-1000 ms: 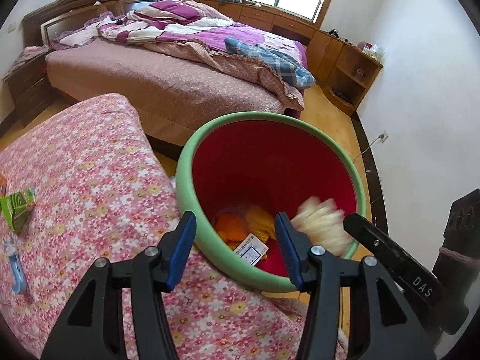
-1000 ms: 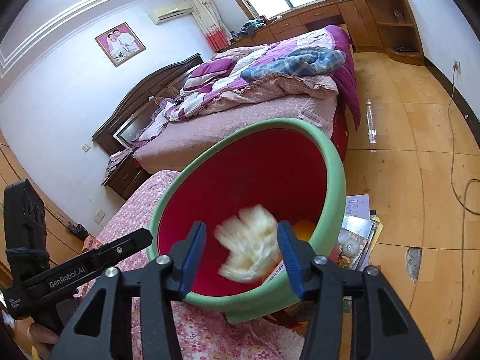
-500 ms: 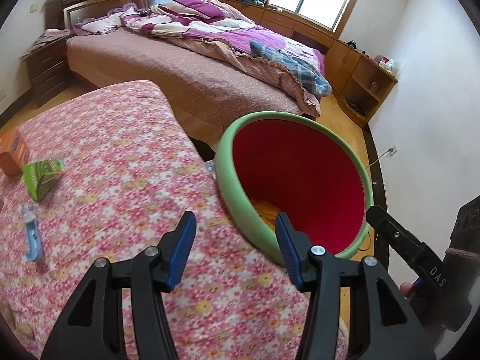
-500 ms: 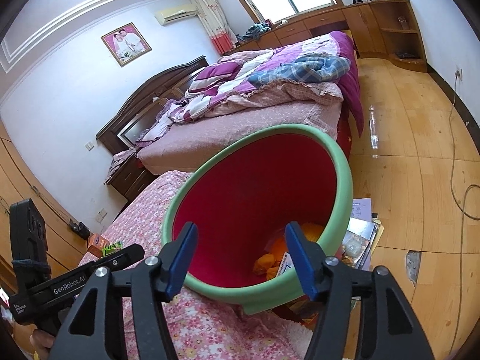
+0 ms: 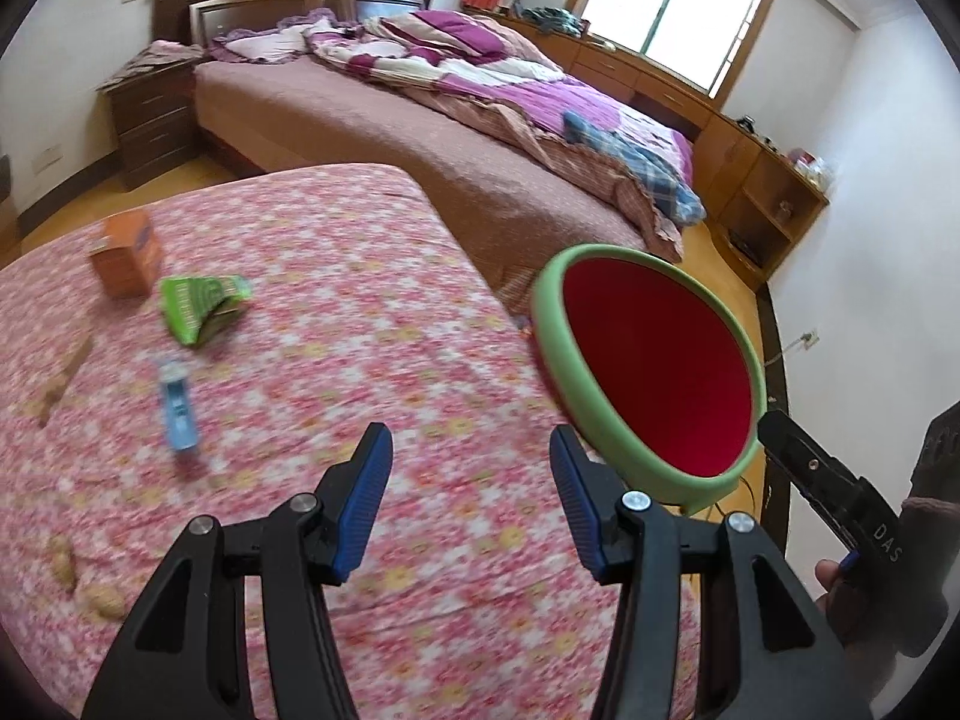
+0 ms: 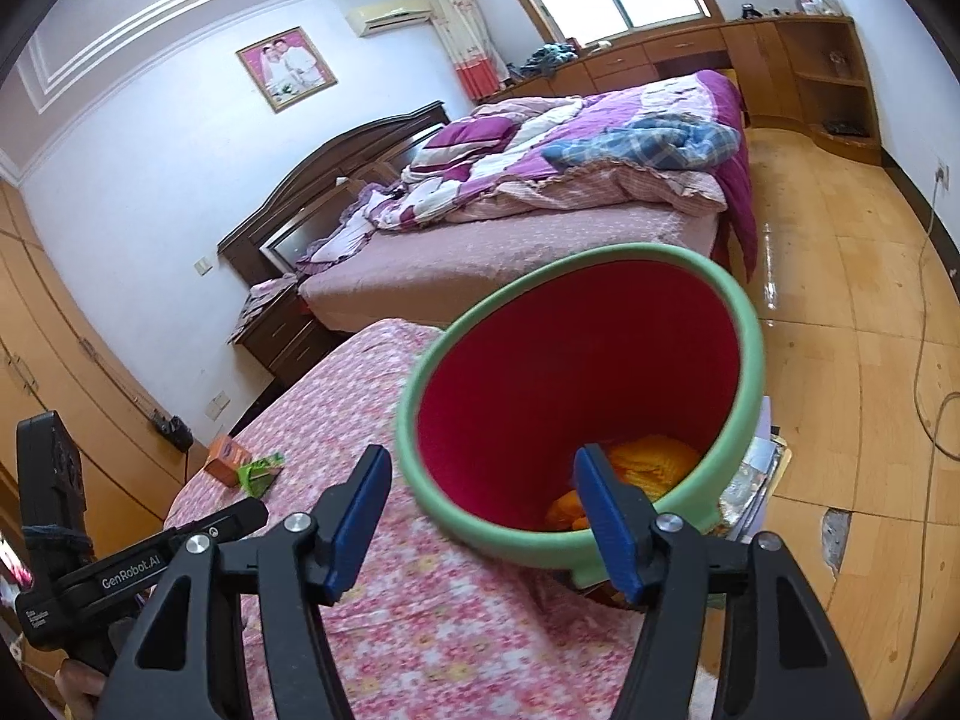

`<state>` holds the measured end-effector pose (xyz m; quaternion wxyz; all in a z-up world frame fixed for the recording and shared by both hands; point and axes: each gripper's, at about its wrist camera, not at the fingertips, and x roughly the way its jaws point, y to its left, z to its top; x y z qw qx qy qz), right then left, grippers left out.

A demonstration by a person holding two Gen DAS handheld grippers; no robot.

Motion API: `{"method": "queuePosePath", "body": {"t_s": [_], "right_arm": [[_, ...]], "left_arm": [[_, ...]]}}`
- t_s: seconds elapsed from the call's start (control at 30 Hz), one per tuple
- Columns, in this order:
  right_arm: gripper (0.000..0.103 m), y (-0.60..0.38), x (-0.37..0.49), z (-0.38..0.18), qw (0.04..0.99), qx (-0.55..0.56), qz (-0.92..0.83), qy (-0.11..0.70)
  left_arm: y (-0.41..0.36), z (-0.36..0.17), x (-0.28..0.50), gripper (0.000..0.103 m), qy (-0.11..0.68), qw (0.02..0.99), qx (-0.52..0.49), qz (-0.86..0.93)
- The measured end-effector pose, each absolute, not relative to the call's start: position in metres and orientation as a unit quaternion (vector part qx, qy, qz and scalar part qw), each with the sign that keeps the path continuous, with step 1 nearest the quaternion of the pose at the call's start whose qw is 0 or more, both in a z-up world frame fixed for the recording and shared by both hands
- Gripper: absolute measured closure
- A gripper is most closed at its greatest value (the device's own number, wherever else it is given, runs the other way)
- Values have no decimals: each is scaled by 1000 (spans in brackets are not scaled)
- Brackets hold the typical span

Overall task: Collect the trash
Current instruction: 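Move both open tools back toward the remaining items on the bed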

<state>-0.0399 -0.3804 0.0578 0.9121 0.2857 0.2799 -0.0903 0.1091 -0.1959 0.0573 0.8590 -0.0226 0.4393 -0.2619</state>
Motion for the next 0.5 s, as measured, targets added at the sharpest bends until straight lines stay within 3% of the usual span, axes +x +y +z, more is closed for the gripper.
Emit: {"method": "queuePosePath", "body": {"t_s": [0.5], "right_arm": [[36,-308,-27,70,921,251,-31,298]], "left_arm": [[-110,69,96,48,424,883,-62,-192]]}}
